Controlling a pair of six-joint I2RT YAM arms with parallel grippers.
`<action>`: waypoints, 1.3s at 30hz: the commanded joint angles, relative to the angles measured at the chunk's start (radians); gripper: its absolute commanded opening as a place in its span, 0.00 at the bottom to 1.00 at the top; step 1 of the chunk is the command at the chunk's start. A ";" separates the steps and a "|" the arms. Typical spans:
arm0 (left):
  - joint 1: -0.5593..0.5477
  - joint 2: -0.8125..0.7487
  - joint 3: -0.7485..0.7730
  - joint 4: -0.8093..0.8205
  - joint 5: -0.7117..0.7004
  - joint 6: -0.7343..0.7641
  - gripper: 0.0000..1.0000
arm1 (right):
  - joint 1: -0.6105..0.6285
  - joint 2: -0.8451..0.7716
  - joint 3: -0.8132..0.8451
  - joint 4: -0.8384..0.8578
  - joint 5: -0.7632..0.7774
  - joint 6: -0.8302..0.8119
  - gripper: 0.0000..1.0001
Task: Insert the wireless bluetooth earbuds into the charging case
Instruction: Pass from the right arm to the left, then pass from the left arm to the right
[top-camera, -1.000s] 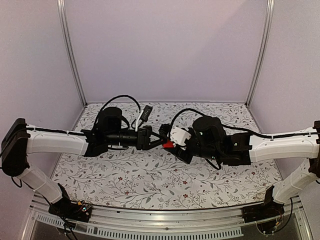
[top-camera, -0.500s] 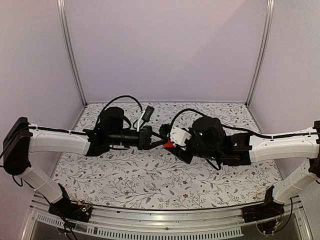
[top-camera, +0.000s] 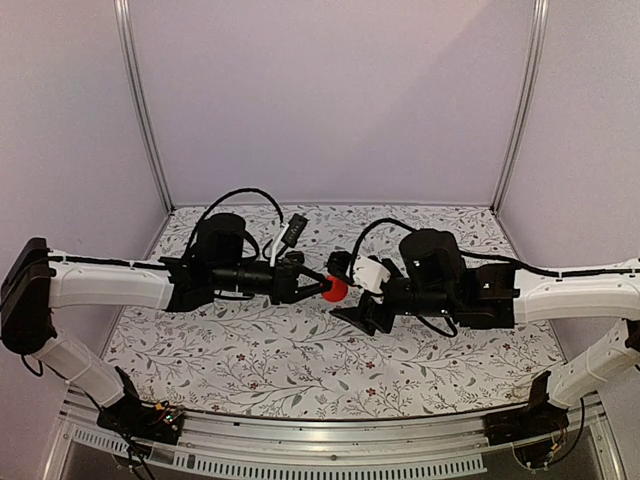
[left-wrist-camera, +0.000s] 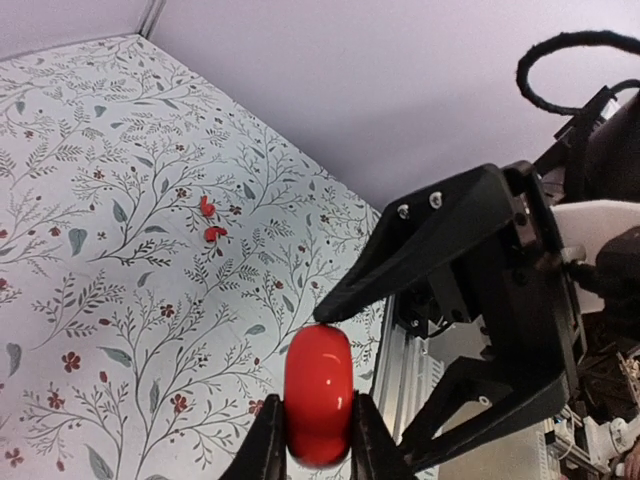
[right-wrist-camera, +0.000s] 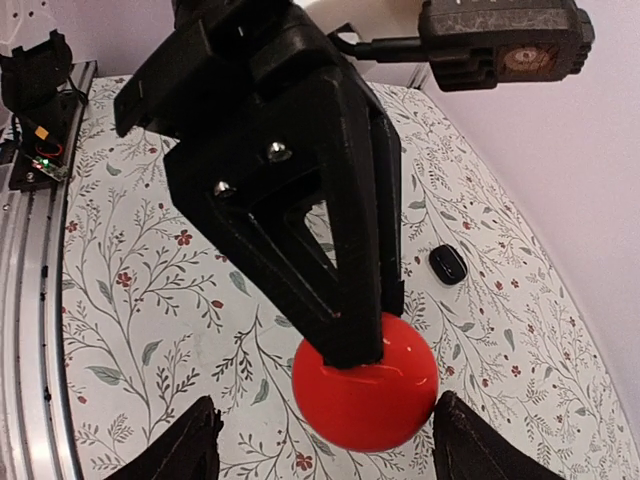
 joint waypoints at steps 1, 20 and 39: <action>0.000 -0.064 -0.004 -0.085 -0.005 0.160 0.01 | -0.071 -0.101 -0.026 -0.070 -0.287 0.086 0.71; -0.050 -0.133 0.041 -0.251 0.153 0.390 0.00 | -0.223 -0.038 0.080 -0.252 -0.802 0.191 0.57; -0.117 -0.072 0.085 -0.265 0.120 0.396 0.00 | -0.221 0.060 0.146 -0.281 -0.892 0.188 0.37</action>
